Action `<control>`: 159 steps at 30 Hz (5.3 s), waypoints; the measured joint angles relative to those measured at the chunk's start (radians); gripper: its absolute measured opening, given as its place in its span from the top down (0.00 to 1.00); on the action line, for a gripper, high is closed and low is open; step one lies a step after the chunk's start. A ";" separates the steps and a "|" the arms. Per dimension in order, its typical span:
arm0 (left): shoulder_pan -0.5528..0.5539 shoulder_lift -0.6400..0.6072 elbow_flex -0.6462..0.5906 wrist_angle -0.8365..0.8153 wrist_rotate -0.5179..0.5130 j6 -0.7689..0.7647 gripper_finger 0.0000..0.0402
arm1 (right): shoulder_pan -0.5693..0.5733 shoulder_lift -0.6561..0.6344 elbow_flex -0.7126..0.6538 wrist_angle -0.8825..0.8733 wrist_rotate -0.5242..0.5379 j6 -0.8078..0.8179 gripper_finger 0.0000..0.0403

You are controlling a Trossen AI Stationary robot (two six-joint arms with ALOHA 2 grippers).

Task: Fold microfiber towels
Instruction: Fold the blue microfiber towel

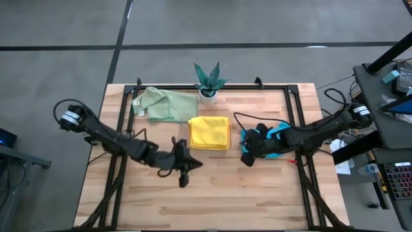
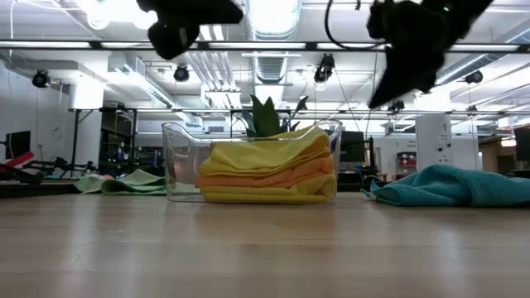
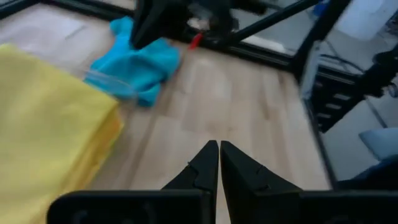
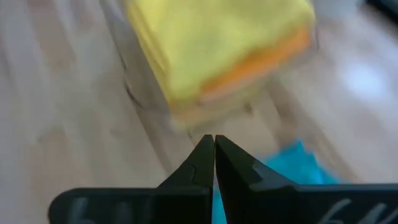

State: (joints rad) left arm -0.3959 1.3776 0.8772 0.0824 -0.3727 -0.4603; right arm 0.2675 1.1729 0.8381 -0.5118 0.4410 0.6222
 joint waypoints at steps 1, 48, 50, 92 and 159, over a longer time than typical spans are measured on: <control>-0.019 0.004 0.000 0.007 -0.012 0.001 0.99 | 0.008 0.000 -0.002 -0.037 -0.008 0.039 0.98; -0.134 0.174 0.016 0.590 -0.160 0.242 0.99 | 0.165 0.281 -0.059 0.000 -0.001 0.023 0.97; -0.128 0.173 0.016 0.590 -0.160 0.242 0.99 | 0.194 0.233 -0.060 0.002 -0.028 -0.019 0.98; -0.124 0.173 -0.157 0.569 -0.043 0.309 0.55 | 0.351 0.342 -0.061 1.066 -0.128 -0.897 0.98; -0.032 0.375 -0.057 0.770 0.133 0.393 1.00 | 0.340 0.340 -0.060 1.066 -0.089 -0.876 0.98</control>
State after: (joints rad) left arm -0.4274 1.7527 0.8200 0.8524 -0.2394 -0.0673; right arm 0.6079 1.5131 0.7776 0.5545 0.3515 -0.2543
